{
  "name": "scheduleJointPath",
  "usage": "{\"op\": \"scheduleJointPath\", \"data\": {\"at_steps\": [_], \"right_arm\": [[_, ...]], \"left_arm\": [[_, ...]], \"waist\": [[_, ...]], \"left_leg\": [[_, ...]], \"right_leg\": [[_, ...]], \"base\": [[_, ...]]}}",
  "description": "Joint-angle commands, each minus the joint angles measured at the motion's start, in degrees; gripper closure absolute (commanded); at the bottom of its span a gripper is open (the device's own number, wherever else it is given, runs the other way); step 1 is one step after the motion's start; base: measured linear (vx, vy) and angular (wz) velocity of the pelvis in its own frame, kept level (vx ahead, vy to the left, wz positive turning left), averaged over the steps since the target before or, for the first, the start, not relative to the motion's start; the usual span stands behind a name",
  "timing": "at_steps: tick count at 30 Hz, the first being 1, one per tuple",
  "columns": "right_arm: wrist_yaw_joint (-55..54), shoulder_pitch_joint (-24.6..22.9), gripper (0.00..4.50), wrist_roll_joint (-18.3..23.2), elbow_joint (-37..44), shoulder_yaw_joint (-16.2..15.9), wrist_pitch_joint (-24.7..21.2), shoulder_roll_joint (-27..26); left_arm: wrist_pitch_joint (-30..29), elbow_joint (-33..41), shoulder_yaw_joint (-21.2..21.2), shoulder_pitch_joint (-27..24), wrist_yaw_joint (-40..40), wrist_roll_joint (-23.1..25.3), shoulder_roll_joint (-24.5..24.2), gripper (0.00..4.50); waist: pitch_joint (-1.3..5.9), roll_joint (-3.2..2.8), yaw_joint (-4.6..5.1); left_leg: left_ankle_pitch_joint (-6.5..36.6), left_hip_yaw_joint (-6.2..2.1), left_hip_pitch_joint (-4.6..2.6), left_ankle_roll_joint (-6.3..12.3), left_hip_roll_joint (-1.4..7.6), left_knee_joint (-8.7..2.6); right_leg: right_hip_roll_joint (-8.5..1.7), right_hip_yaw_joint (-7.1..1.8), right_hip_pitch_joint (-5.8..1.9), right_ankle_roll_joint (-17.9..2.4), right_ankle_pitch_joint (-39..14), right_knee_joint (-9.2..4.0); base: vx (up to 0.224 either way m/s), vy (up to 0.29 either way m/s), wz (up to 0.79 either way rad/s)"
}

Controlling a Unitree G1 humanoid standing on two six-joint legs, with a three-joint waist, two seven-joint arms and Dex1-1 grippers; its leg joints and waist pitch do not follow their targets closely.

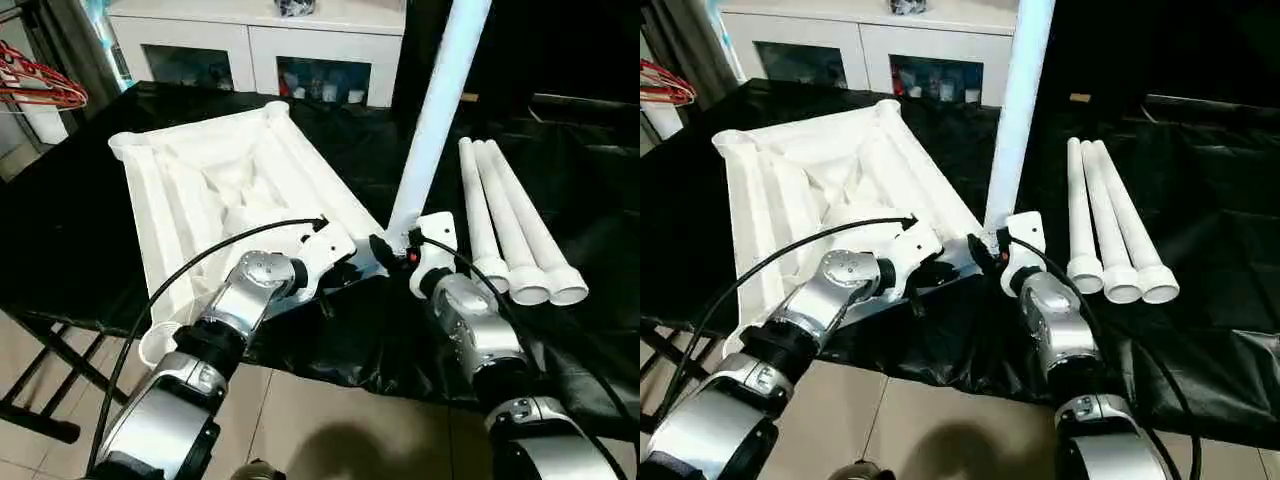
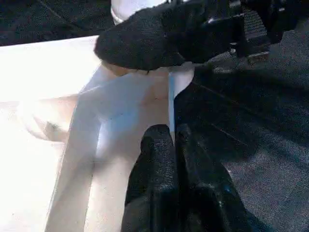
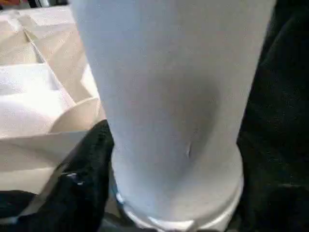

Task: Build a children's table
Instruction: Rotate leg to tighten

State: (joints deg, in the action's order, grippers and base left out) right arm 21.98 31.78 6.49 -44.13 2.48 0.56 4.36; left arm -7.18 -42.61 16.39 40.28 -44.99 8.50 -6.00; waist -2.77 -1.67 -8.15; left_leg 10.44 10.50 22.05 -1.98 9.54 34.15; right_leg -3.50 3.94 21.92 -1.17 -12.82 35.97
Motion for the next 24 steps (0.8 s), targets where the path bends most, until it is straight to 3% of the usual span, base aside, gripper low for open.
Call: {"op": "scheduleJointPath", "data": {"at_steps": [1,8,14,20,24], "right_arm": [[4.8,-0.77,0.7,-0.2,-1.02,-3.87,-1.58,-2.17],[18.96,-3.46,0.62,0.02,4.15,-7.4,-0.49,3.89],[31.58,-5.68,0.62,1.9,9.55,-9.73,-3.2,9.07],[41.78,-8.09,0.62,4.11,16.1,-12.43,-6.1,13.22],[43.31,-8.56,0.94,2.82,16.84,-13.55,-3.91,14.37]], "left_arm": [[1.59,2.81,3.09,-0.6,-3.4,-0.78,1.43,4.5],[3.95,5.48,4.22,-2.59,-13.04,-2.28,-3.0,4.5],[6.09,6.24,4.88,-3.3,-19.13,-2.65,-6.3,4.5],[7.57,5.6,5.19,-3.14,-24.11,-3.27,-8.82,4.5],[9.16,3.63,5.18,-2.28,-26.01,-3.07,-10.07,4.5]], "waist": [[3.44,0.23,-0.11],[3.7,0.24,-0.51],[3.48,-0.08,-1.41],[3.6,0.04,-2.19],[3.52,0.11,-2.4]], "left_leg": [[10.25,-2.23,-0.94,2.68,4.71,-4.59],[6.84,-1.94,-0.9,5.24,4.68,-3.96],[9.56,-2.0,-1.14,4.46,4.98,-4.17],[8.89,-2.01,-1.1,4.88,5.05,-4.08],[9.69,-2.03,-1.07,3.97,4.99,-4.15]], "right_leg": [[-6.85,-3.47,-2.34,-12.77,-3.95,-4.51],[-6.5,-3.23,-2.44,-13.61,3.5,-3.76],[-6.53,-3.28,-2.28,-13.37,-1.56,-4.26],[-6.55,-3.28,-2.2,-13.27,-0.73,-4.12],[-6.68,-3.32,-2.11,-13.12,-3.19,-4.31]], "base": [[0.0,0.0,0.0],[0.0,0.0,0.0],[0.0,0.0,0.0],[0.0,0.0,0.0],[0.0,0.0,0.0]]}}
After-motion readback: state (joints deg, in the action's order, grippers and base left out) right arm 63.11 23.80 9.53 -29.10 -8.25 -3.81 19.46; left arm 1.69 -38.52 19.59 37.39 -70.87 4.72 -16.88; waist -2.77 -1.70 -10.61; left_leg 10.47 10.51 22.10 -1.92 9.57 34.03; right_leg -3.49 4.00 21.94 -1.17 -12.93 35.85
